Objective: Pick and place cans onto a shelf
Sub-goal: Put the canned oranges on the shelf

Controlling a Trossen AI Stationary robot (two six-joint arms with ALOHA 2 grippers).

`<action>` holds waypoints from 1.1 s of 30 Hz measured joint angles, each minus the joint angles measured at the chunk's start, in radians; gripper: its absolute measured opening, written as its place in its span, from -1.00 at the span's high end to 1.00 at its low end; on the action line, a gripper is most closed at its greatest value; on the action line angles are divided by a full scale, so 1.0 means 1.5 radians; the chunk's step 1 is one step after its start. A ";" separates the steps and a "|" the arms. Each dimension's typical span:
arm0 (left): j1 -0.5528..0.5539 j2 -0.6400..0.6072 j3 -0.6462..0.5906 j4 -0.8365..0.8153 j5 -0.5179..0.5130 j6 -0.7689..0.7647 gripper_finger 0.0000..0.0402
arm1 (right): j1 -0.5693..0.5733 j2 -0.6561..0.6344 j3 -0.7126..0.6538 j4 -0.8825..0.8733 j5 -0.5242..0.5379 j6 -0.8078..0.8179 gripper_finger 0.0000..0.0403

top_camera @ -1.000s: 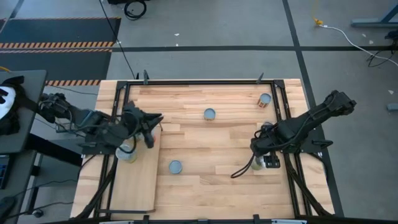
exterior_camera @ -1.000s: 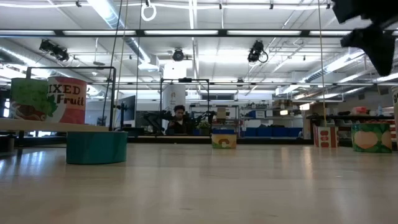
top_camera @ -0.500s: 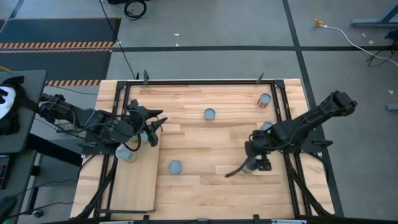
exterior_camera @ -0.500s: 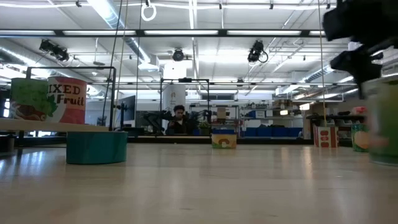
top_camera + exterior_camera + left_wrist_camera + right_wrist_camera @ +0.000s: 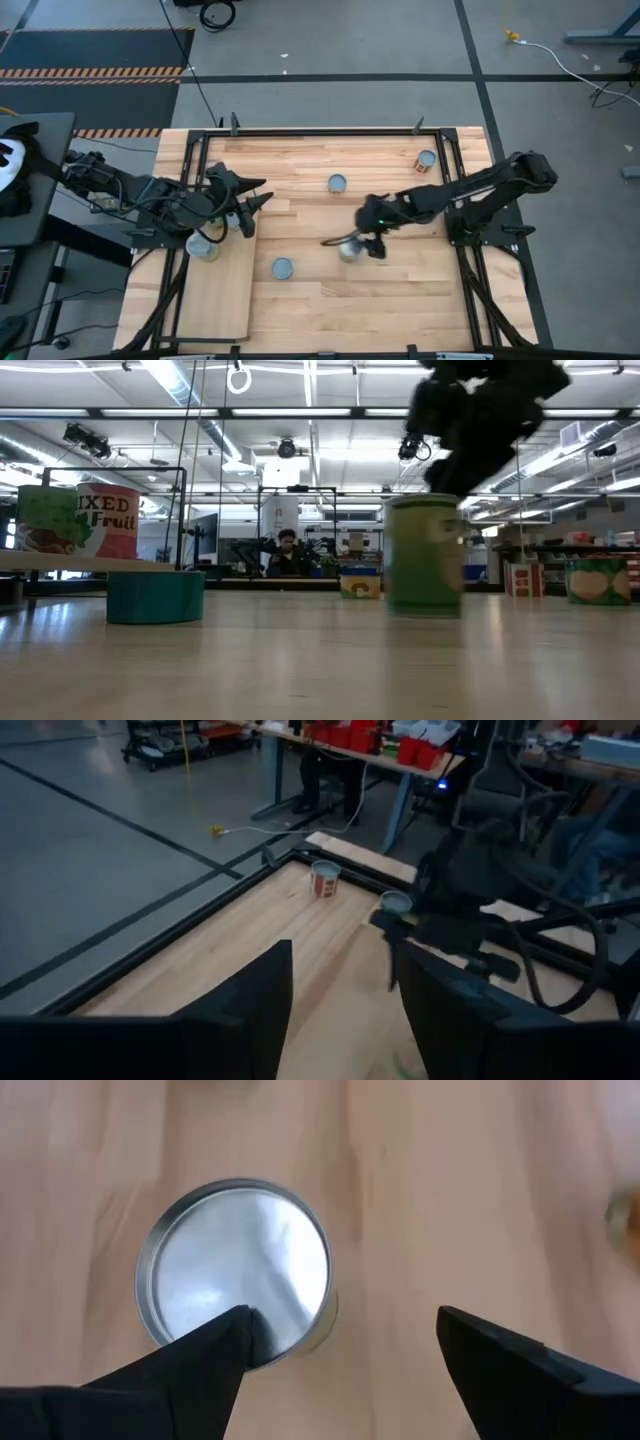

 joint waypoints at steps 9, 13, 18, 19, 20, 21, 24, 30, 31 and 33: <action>0.018 0.077 0.000 0.015 0.086 -0.009 -0.31 | -0.030 0.018 0.158 -0.065 0.036 -0.061 -0.62; 0.086 0.128 0.000 0.028 0.213 0.006 -0.53 | -0.028 -0.037 0.206 -0.225 0.084 -0.054 -0.62; 0.180 0.206 0.000 0.095 0.367 0.084 -0.58 | -0.029 -0.139 0.241 -0.382 0.162 -0.027 -0.62; 0.190 0.224 0.000 0.105 0.387 0.100 -0.59 | -0.029 -0.161 0.241 -0.397 0.165 -0.013 -0.62; 0.196 0.242 0.000 0.124 0.396 0.117 -0.59 | -0.029 -0.184 0.241 -0.405 0.168 0.005 -0.62; 0.199 0.260 0.000 0.141 0.404 0.135 -0.59 | -0.029 -0.206 0.242 -0.415 0.176 0.024 -0.62; 0.205 0.308 0.000 0.141 0.415 0.174 -0.59 | -0.028 -0.261 0.241 -0.433 0.198 0.093 -0.62; 0.199 0.386 0.000 0.142 0.416 0.181 -0.59 | -0.013 -0.316 0.236 -0.443 0.198 0.173 -0.62; 0.197 0.398 0.000 0.146 0.416 0.184 -0.59 | -0.011 -0.318 0.236 -0.444 0.198 0.175 -0.62; 0.191 0.423 0.000 0.159 0.416 0.195 -0.59 | -0.009 -0.316 0.235 -0.446 0.197 0.171 -0.62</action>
